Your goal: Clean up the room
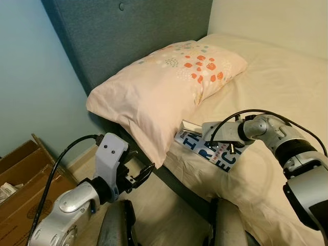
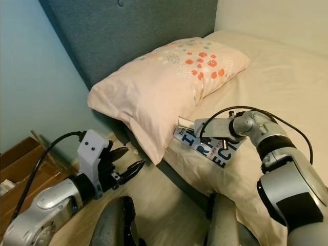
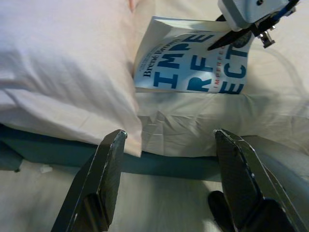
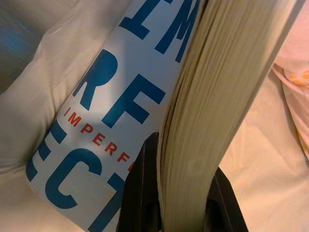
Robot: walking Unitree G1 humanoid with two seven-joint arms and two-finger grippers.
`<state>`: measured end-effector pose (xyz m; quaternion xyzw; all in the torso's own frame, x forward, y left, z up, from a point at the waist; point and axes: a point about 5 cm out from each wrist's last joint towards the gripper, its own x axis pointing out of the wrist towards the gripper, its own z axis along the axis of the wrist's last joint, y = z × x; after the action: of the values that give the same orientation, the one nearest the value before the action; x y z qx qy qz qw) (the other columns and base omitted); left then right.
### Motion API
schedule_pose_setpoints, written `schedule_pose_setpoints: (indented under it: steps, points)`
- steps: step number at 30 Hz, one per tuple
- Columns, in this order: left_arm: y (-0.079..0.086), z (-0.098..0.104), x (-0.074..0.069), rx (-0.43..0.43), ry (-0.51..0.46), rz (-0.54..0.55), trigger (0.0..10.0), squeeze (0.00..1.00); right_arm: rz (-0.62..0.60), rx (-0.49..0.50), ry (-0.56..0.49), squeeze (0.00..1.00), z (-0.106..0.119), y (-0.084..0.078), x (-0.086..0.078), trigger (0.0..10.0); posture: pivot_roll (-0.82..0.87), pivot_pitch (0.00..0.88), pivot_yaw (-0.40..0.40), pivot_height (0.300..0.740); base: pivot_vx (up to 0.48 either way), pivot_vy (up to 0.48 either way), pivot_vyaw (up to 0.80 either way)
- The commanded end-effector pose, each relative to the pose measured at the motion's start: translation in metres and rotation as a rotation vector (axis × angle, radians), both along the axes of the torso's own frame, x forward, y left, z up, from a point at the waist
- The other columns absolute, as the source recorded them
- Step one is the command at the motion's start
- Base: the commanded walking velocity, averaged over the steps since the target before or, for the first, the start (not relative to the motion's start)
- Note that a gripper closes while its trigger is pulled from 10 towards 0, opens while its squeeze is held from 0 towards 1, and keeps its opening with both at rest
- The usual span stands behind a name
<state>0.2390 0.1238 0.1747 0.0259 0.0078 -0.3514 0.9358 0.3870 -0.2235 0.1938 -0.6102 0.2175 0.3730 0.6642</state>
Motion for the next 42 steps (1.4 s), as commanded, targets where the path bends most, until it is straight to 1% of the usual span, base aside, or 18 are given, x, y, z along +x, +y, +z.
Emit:
schedule_pose_setpoints:
  steps: [1,5,9,11,17,25,28,29,31,34,39,41,42]
  points:
    - [0.000,-0.002,-0.003,0.018,0.014,-0.013,10.0,0.00,-0.069,-0.134,0.163,0.00,-0.031,-0.032,-0.019,10.0,0.16,0.315,0.057,0.531,0.000,0.000,0.00]
    - [-0.001,-0.002,-0.004,0.019,0.015,-0.016,10.0,0.00,-0.048,-0.147,0.163,0.00,-0.034,-0.032,-0.020,10.0,0.16,0.318,0.062,0.531,0.000,0.000,0.00]
    - [-0.001,-0.002,-0.004,0.020,0.019,-0.021,10.0,0.00,-0.013,-0.155,0.122,0.00,-0.035,-0.028,-0.019,10.0,0.16,0.321,0.066,0.531,0.000,0.000,0.00]
    - [0.000,-0.001,-0.003,0.021,0.019,-0.023,10.0,0.00,0.008,-0.180,0.102,0.00,-0.037,-0.026,-0.018,10.0,0.16,0.322,0.067,0.531,0.000,0.000,0.00]
    - [-0.001,-0.002,-0.003,0.024,0.018,-0.023,10.0,0.00,0.011,-0.204,0.086,0.00,-0.040,-0.027,-0.018,10.0,0.16,0.322,0.067,0.531,0.000,0.000,0.00]
    - [-0.003,-0.003,-0.006,0.028,0.020,-0.025,10.0,0.00,0.039,-0.247,0.071,0.00,-0.045,-0.027,-0.020,10.0,0.16,0.325,0.067,0.531,0.000,0.000,0.00]
    - [-0.004,-0.003,-0.006,0.029,0.020,-0.029,10.0,0.00,0.011,-0.252,0.059,0.00,-0.044,-0.030,-0.019,10.0,0.16,0.322,0.065,0.531,0.000,0.000,0.00]
    - [-0.004,-0.003,-0.006,0.029,0.020,-0.030,10.0,0.00,-0.016,-0.246,0.059,0.00,-0.043,-0.032,-0.019,10.0,0.16,0.321,0.065,0.531,0.000,0.000,0.00]
    - [-0.004,-0.002,-0.006,0.025,0.019,-0.028,10.0,0.00,-0.064,-0.204,0.071,0.00,-0.043,-0.036,-0.020,10.0,0.16,0.316,0.065,0.531,0.000,0.000,0.00]
    - [-0.005,-0.002,-0.005,0.022,0.018,-0.027,10.0,0.00,-0.094,-0.162,0.085,0.00,-0.045,-0.039,-0.022,10.0,0.16,0.315,0.067,0.531,0.000,0.000,0.00]
    - [-0.005,-0.002,-0.005,0.022,0.018,-0.030,10.0,0.00,-0.096,-0.172,0.093,0.00,-0.047,-0.041,-0.024,10.0,0.16,0.314,0.070,0.531,0.000,0.000,0.00]
    - [-0.006,-0.002,-0.005,0.022,0.018,-0.032,10.0,0.00,-0.103,-0.178,0.091,0.00,-0.048,-0.044,-0.024,10.0,0.16,0.314,0.073,0.531,0.000,0.000,0.00]
    - [-0.006,-0.002,-0.004,0.023,0.017,-0.033,10.0,0.00,-0.118,-0.184,0.081,0.00,-0.047,-0.048,-0.025,10.0,0.16,0.315,0.077,0.531,0.000,0.000,0.00]
